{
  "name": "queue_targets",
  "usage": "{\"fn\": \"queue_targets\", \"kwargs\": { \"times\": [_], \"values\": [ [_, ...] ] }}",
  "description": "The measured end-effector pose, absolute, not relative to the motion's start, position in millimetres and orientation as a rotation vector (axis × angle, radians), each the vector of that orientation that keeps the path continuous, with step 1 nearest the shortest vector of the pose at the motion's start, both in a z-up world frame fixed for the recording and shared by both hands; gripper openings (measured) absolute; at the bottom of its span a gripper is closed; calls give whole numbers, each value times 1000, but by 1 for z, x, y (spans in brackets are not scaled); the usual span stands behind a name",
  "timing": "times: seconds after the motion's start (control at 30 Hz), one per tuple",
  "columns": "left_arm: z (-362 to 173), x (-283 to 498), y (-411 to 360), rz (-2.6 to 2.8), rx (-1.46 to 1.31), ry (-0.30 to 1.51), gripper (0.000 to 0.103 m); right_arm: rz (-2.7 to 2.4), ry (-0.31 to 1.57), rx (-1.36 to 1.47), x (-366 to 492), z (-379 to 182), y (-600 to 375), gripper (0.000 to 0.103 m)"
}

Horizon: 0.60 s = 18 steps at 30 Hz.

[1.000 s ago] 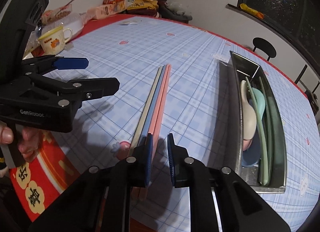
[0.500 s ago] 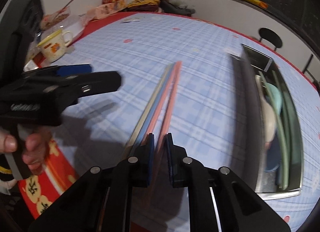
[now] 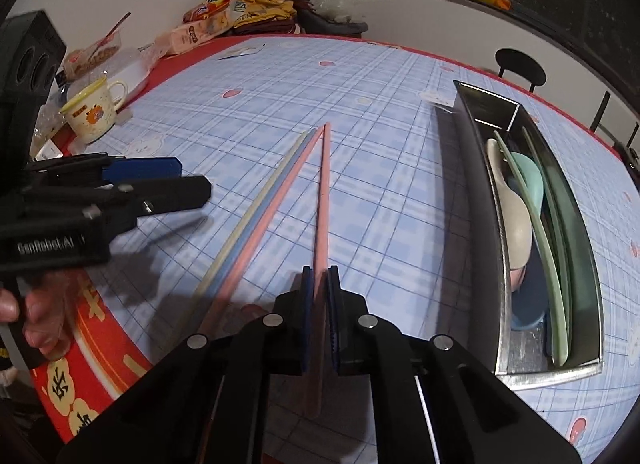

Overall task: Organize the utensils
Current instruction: 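Position the right tool over a pink chopstick while the left tool approaches a beige chopstick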

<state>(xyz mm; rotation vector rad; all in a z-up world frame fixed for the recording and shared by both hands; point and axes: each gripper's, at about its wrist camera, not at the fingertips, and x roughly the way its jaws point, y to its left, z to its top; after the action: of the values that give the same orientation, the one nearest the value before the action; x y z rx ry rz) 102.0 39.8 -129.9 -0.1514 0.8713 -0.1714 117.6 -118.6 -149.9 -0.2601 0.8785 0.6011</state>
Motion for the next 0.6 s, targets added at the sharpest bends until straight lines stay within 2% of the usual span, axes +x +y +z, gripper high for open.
{"fn": "queue_targets", "kwargs": {
  "times": [0.6],
  "values": [
    [-146, 107, 17, -123, -36, 927, 56, 654, 880, -222, 121, -151, -120, 12]
  ]
}}
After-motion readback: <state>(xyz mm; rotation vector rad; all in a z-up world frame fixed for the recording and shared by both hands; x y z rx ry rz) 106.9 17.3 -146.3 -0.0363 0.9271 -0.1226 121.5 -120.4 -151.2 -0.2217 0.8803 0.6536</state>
